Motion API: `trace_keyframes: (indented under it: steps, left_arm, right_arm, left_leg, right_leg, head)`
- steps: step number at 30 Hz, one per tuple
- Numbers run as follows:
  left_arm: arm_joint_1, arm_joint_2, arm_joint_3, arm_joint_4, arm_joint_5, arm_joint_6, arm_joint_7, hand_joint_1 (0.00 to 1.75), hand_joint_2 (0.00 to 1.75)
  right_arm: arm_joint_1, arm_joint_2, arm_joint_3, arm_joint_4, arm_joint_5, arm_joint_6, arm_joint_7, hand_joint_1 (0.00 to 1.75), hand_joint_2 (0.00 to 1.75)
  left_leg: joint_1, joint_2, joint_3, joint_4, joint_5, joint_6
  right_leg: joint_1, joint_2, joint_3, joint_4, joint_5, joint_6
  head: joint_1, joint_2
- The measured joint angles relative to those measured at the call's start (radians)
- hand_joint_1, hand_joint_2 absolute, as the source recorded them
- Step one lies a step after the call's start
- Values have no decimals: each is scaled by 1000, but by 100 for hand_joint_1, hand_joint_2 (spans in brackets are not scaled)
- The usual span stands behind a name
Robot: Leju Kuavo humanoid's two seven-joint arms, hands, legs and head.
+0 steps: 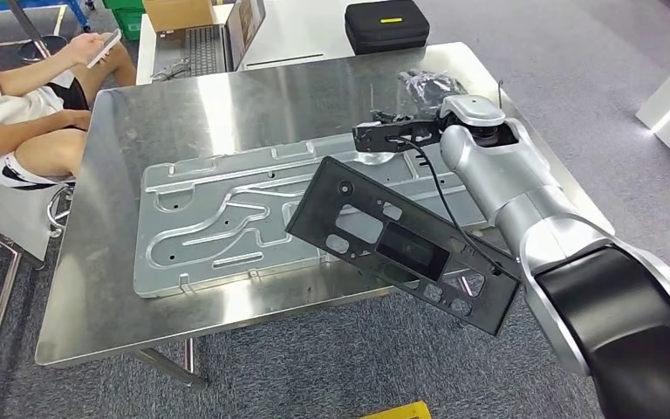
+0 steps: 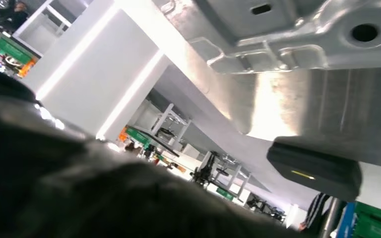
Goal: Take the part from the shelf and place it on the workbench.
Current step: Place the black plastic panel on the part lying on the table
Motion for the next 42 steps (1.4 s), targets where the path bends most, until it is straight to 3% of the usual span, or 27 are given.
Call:
trace_keyframes:
  steps: [2, 3, 5, 7, 8, 12, 14, 16, 17, 18, 19, 21, 23, 26, 28, 31, 32, 33, 34, 37, 39, 42]
  left_arm:
    - [-1, 0, 0, 0, 1, 1, -2, 0, 0]
    - [-1, 0, 0, 0, 1, 1, -2, 0, 0]
    - [0, 0, 0, 0, 1, 1, -2, 0, 0]
    - [0, 0, 0, 0, 2, 1, -2, 0, 0]
    - [0, 0, 0, 0, 2, 1, -2, 0, 0]
    - [-1, -1, 0, 0, 4, 1, -3, 0, 0]
    - [1, -2, 0, 0, 5, 0, -2, 0, 0]
    - [1, -3, 0, 0, 6, -2, -2, 0, 0]
    - [1, -3, 0, 0, 7, -3, -2, 0, 0]
    - [1, -3, 0, 0, 7, -4, -2, 0, 0]
    - [2, -3, 0, 0, 7, -5, -2, 0, 0]
    - [2, -3, 0, 0, 7, -6, -2, 0, 0]
    - [2, -3, 0, 0, 7, -6, -2, 0, 0]
    - [1, -3, 0, 0, 7, -7, -2, 0, 0]
    - [2, -3, 0, 0, 7, -8, -2, 0, 0]
    - [1, -3, 0, 0, 7, -11, -2, 0, 0]
    - [1, -3, 0, 0, 8, -11, -2, 0, 0]
    - [1, -3, 0, 0, 8, -12, -2, 0, 0]
    - [2, -3, 0, 0, 8, -13, -2, 0, 0]
    - [2, -3, 0, 0, 9, -14, -2, 0, 0]
    - [1, -3, 0, 0, 9, -15, -2, 0, 0]
    - [-1, -4, 0, 0, 9, -16, -2, 0, 0]
  right_arm:
    - [10, -3, -1, 0, 3, 1, 0, 0, 0]
    - [13, -4, -1, 0, 4, 2, 0, 0, 0]
    - [15, -6, -4, 0, 6, 2, 0, 0, 0]
    - [11, -7, -10, 0, 7, 2, 0, 0, 0]
    - [10, -7, -13, 0, 7, 2, 0, 0, 0]
    - [7, -9, -17, -1, 7, 6, -1, 0, 0]
    - [2, -10, -19, -2, 8, 9, -3, 0, 0]
    - [0, -11, -20, -2, 10, 12, -6, 0, 0]
    - [0, -11, -20, -2, 10, 14, -7, 0, 0]
    - [0, -11, -20, -2, 10, 15, -9, 0, 0]
    - [0, -11, -21, -3, 10, 17, -10, 0, 0]
    - [-1, -12, -22, -7, 10, 20, -11, 0, 0]
    - [-3, -15, -23, -12, 10, 23, -11, 0, 0]
    - [-6, -17, -23, -14, 10, 24, -12, 0, 0]
    - [-8, -22, -24, -16, 10, 25, -12, 0, 0]
    - [-9, -29, -24, -16, 10, 29, -13, 0, 0]
    - [-7, -31, -24, -16, 10, 30, -13, 0, 0]
    - [-5, -32, -24, -16, 10, 31, -13, 0, 0]
    - [-4, -33, -24, -16, 11, 32, -13, 0, 44]
    - [-8, -35, -24, -18, 11, 32, -13, 0, 175]
    - [-12, -35, -24, -19, 11, 33, -13, 0, 175]
    - [-14, -35, -24, -21, 13, 38, -13, 0, 175]
  left_leg:
    - [-1, 0, -1, 2, -1, 2]
    - [-1, -1, 0, 5, -3, 2]
    - [-1, -3, 0, 13, -8, 0]
    - [-5, -4, -4, 25, -16, -7]
    - [-6, -4, -7, 29, -19, -11]
    - [-7, -5, -15, 41, -31, -28]
    - [-3, -4, -48, 117, -78, -39]
    - [2, -4, -111, 250, -138, -49]
    - [4, -4, -135, 298, -151, -52]
    - [5, -4, -143, 310, -145, -54]
    - [7, -3, -130, 281, -120, -55]
    - [8, -3, -65, 143, -52, -50]
    - [4, -3, -14, 39, -19, -41]
    - [0, -4, -5, 18, -14, -25]
    - [3, -2, -2, 10, -7, -11]
    - [3, 0, -1, 6, -5, 1]
    - [3, 0, -1, 7, -5, 2]
    - [3, -1, -1, 8, -6, 2]
    - [3, -2, -1, 10, -7, 1]
    - [1, -3, -2, 23, -17, -7]
    - [-2, -4, -8, 31, -22, -15]
    - [-2, -5, -11, 35, -27, -29]
  right_leg:
    - [-1, 0, -52, 105, -33, 3]
    - [-1, 0, -55, 109, -21, 3]
    - [-1, -1, -5, 2, 48, -1]
    - [3, -1, 53, -120, 92, -8]
    - [4, -1, 66, -150, 97, -12]
    - [2, -1, 71, -169, 100, -32]
    - [-2, -2, 74, -177, 105, -41]
    - [-2, -2, 74, -178, 105, -44]
    - [-2, -2, 74, -177, 105, -44]
    - [-2, -2, 74, -177, 104, -44]
    - [-2, -2, 75, -177, 104, -44]
    - [-2, -2, 78, -177, 102, -41]
    - [0, -1, 77, -175, 102, -32]
    - [0, -1, 75, -175, 103, -14]
    - [-1, -1, 62, -143, 79, -6]
    - [-1, -1, -18, 37, -15, -1]
    - [-1, -1, -45, 93, -34, 0]
    - [-2, -1, -57, 117, -33, 0]
    - [-2, -2, -51, 103, -14, -1]
    - [1, -2, 39, -90, 79, -9]
    - [5, -2, 69, -156, 94, -15]
    - [4, -1, 70, -164, 96, -28]
  head:
    - [0, 0]
    - [0, 0]
    - [0, 0]
    - [0, 0]
    - [0, 0]
    - [0, 0]
    - [-1, 0]
    - [-1, 0]
    - [-1, 0]
    - [-1, 0]
    - [-1, 0]
    - [-1, 0]
    - [-1, 0]
    - [-1, 0]
    - [0, 0]
    - [0, 0]
    - [0, 0]
    - [0, 0]
    - [0, 0]
    - [0, 0]
    - [0, 0]
    - [0, 0]
